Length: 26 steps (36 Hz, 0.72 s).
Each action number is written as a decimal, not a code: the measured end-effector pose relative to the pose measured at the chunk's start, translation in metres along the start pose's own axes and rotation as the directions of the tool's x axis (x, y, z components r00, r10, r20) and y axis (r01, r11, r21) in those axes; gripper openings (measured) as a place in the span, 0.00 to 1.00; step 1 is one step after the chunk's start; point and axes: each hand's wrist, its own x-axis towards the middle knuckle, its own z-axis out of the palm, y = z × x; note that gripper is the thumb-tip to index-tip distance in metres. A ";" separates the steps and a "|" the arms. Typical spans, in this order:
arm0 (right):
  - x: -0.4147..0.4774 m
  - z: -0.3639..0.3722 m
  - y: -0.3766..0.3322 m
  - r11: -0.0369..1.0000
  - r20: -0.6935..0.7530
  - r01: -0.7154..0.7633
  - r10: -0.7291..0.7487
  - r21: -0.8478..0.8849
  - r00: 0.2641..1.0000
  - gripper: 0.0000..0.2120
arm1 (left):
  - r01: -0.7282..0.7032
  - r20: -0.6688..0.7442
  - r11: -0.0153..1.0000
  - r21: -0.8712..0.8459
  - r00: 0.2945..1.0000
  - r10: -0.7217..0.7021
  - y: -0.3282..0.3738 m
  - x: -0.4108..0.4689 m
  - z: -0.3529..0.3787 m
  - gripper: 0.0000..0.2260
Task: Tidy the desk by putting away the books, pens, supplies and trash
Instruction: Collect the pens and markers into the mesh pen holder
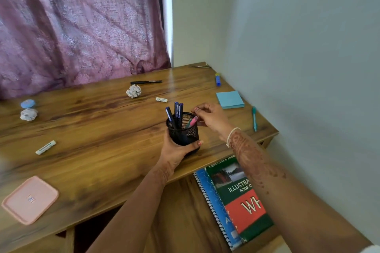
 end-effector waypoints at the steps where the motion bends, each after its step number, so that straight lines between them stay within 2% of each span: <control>1: 0.000 -0.007 0.002 1.000 0.006 -0.008 0.008 -0.005 1.000 0.05 | 0.000 0.013 1.000 0.018 1.000 0.000 -0.002 0.003 0.003 0.46; 4: 0.000 -0.028 0.006 1.000 -0.003 -0.021 0.021 -0.016 1.000 0.04 | 0.000 0.028 0.997 0.077 1.000 -0.002 -0.005 0.012 0.012 0.44; 7: 0.012 -0.052 0.020 0.997 -0.153 -0.025 0.013 -0.077 0.988 0.04 | 0.010 0.020 0.998 0.065 1.000 -0.012 -0.004 0.018 0.020 0.42; 10: 0.020 -0.081 0.038 0.952 -0.402 -0.081 -0.047 -0.296 0.914 0.03 | 0.007 0.017 0.997 0.075 1.000 -0.008 -0.003 0.021 0.023 0.41; 11: 0.020 -0.090 0.045 0.919 -0.473 -0.128 -0.070 -0.372 0.878 0.05 | 0.006 0.019 0.997 0.083 1.000 -0.007 -0.003 0.022 0.022 0.40; 14: 0.016 -0.113 0.065 0.848 -0.590 -0.245 -0.095 -0.470 0.802 0.10 | 0.012 0.023 0.994 0.110 1.000 -0.015 -0.005 0.025 0.021 0.41; 17: 0.022 -0.126 0.081 0.763 -0.573 -0.318 -0.082 -0.562 0.815 0.17 | 0.020 0.026 0.993 0.118 0.999 -0.023 -0.006 0.027 0.020 0.43; 21: 0.034 -0.132 0.094 0.615 -0.438 -0.303 -0.077 -0.728 0.896 0.29 | 0.018 0.035 0.994 0.107 0.999 -0.021 -0.005 0.026 0.021 0.40; 23: 0.039 -0.132 0.097 0.499 -0.392 -0.312 -0.061 -0.809 0.918 0.25 | 0.017 0.040 0.995 0.097 0.999 -0.021 -0.004 0.025 0.020 0.39; 26: 0.041 -0.129 0.093 0.346 -0.364 -0.309 -0.104 -0.886 0.926 0.15 | 0.018 0.032 0.996 0.088 0.999 -0.021 -0.004 0.027 0.019 0.44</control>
